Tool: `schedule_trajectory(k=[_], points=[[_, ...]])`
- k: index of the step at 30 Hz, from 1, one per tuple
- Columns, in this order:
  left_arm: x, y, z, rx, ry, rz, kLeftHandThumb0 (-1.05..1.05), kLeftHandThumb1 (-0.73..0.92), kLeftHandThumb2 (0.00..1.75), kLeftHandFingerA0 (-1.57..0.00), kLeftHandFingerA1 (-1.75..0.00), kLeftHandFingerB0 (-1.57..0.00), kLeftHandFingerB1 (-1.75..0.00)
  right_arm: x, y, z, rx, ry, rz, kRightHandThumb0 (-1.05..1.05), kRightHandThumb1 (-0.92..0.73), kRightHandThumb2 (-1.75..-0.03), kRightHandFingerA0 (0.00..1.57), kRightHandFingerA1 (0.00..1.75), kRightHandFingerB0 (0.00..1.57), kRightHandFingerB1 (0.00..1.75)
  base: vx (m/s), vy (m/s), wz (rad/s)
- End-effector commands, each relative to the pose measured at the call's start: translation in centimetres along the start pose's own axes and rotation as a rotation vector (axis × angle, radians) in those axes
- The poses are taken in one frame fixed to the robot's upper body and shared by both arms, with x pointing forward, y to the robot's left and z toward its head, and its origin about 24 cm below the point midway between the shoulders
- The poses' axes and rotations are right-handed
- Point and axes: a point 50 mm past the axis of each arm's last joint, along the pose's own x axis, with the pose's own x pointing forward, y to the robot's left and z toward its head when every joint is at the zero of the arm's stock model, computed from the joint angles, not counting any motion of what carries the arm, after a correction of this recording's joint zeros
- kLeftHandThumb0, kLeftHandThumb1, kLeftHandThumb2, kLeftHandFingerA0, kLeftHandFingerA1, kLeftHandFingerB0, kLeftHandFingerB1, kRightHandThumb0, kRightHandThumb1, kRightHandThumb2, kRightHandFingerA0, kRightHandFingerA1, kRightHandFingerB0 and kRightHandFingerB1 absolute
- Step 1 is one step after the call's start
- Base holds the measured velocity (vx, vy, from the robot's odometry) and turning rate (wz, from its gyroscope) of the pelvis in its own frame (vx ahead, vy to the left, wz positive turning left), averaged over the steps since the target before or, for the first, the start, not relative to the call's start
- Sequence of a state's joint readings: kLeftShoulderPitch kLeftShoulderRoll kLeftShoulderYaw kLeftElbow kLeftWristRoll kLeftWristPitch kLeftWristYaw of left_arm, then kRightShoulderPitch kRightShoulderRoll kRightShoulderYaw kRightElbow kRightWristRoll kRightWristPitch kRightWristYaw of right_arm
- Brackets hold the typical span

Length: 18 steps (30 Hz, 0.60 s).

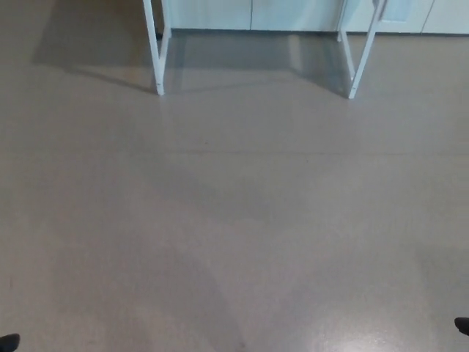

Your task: The robot walk towards a table in front and uses its left hand to pick up the pot from the base and places it on the table

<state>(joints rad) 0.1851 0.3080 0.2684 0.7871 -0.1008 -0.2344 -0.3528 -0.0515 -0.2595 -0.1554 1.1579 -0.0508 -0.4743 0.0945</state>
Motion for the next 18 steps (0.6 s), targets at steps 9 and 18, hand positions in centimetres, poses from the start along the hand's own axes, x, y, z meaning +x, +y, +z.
schedule_trajectory(k=[9,18], points=[[-0.4,0.3,0.3,0.075,-0.042,0.008,-0.26,0.55,0.58,-0.41,-0.35,-0.28,-0.31,-0.1,-0.5,-0.1,-0.035,0.001,0.012,-0.66,-0.38,-0.73,0.73,0.53,0.48,0.45,0.23,0.099,0.07],[-0.8,0.4,-0.3,0.050,-0.025,0.016,-0.24,0.55,0.57,-0.41,-0.34,-0.29,-0.31,-0.3,-0.4,-0.2,-0.079,0.000,0.023,-0.69,-0.39,-0.74,0.74,0.53,0.47,0.45,0.32,-0.157,0.17]])
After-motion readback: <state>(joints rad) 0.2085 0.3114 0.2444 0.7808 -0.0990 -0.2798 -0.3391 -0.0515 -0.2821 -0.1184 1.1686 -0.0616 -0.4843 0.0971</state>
